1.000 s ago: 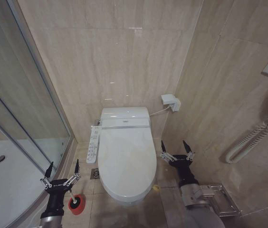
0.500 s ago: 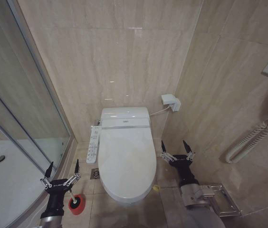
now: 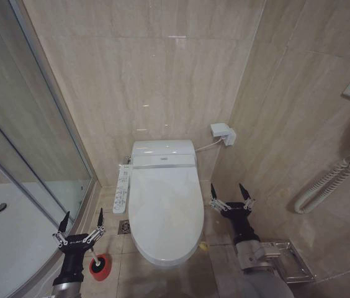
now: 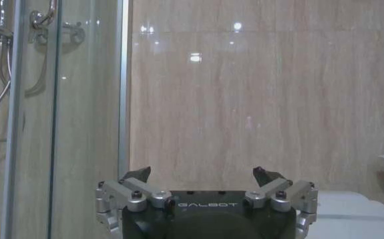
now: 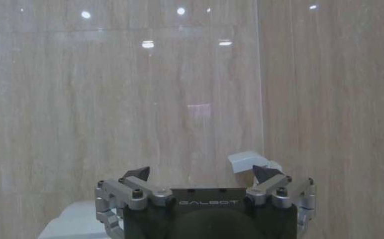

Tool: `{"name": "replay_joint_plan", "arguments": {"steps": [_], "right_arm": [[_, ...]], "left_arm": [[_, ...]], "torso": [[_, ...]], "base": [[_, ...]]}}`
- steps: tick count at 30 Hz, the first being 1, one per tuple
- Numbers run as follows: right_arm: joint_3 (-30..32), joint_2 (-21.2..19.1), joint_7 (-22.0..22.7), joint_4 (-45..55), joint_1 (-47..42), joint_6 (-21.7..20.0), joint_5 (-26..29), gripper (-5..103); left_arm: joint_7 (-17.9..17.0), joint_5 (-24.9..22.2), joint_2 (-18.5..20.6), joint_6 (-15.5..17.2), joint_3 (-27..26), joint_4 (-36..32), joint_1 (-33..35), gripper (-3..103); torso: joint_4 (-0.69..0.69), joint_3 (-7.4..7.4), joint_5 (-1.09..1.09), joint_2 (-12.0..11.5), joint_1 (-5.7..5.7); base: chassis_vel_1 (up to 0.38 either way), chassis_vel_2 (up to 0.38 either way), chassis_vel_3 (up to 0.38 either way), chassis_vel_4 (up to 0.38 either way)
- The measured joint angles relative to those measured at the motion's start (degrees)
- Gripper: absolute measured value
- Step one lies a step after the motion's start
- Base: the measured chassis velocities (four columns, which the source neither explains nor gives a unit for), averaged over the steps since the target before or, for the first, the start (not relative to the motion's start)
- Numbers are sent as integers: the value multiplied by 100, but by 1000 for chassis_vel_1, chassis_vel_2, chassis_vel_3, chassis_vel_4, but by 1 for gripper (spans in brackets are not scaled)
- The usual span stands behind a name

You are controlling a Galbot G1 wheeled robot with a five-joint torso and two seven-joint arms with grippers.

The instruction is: Open the toilet lid, clean the toilet bowl with a toilet brush, close the toilet lid, and flush.

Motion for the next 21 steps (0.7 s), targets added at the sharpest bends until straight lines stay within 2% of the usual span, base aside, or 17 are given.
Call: {"name": "replay_joint_plan", "arguments": {"steps": [21], "right_arm": [[0,0,0,0,0,1,0,100]], "left_arm": [[0,0,0,0,0,0,0,100]], "torso": [[0,0,0,0,0]], "base": [[0,0,0,0]]}}
